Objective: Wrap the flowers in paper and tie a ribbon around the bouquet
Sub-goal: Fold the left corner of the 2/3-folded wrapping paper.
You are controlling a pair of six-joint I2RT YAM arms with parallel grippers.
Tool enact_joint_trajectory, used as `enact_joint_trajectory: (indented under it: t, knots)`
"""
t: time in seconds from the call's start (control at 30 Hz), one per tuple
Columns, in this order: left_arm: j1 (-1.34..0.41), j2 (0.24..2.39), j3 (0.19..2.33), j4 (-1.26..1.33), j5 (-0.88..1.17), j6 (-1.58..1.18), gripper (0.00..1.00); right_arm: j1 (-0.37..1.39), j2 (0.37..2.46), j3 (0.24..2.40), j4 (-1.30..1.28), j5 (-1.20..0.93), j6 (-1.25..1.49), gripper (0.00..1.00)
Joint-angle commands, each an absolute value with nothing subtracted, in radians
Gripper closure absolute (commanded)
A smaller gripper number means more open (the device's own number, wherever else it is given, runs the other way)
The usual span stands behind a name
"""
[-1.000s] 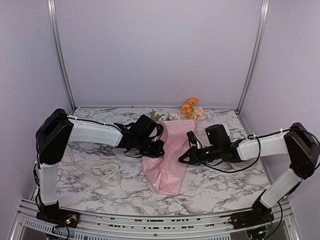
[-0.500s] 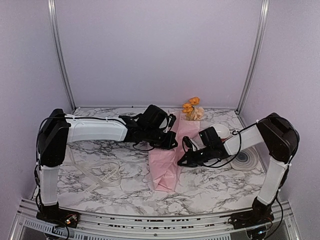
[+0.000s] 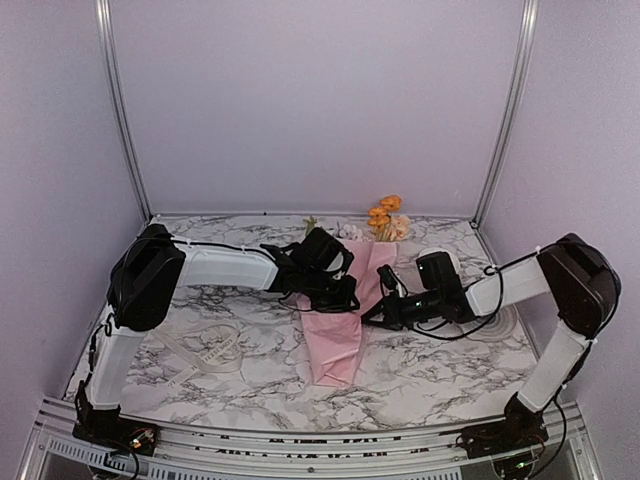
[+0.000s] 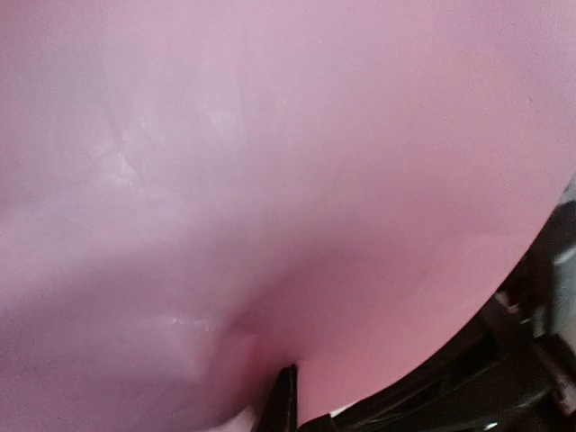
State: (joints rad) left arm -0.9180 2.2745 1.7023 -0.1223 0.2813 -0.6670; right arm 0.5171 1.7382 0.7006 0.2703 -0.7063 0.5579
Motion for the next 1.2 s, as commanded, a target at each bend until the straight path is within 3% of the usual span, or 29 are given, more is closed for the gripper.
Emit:
enact_joint_trajectory:
  t: [0.0,0.1,0.23,0.37,0.5,0.67,0.77,1.17]
  knots:
    - [-0.916,2.297,1.736,-0.153,0.303,-0.680,1.00,0.418,1.648,0.699,0.276,-0.711,0.582,0.86]
    - [-0.916,2.296,1.736,-0.160,0.290,-0.674,1.00,0.362,1.672,0.727,0.212,-0.672,0.550,0.77]
    - [-0.916,2.296,1.742,-0.179,0.272,-0.666,1.00,0.347,1.739,0.817,0.117,-0.590,0.476,0.58]
    - [-0.917,2.296,1.757,-0.192,0.263,-0.655,1.00,0.345,1.812,0.861,0.095,-0.587,0.463,0.54]
    - [-0.924,2.306,1.798,-0.210,0.259,-0.634,1.00,0.351,1.884,0.878,0.142,-0.660,0.494,0.62]
    - [-0.941,2.330,1.872,-0.238,0.260,-0.617,1.00,0.373,1.929,0.866,0.262,-0.744,0.594,0.88]
    - [-0.950,2.351,1.925,-0.256,0.270,-0.613,1.00,0.414,1.955,0.890,0.302,-0.776,0.629,0.97]
    - [-0.928,2.364,1.884,-0.288,0.262,-0.610,1.00,0.408,1.891,0.855,0.405,-0.796,0.708,1.00]
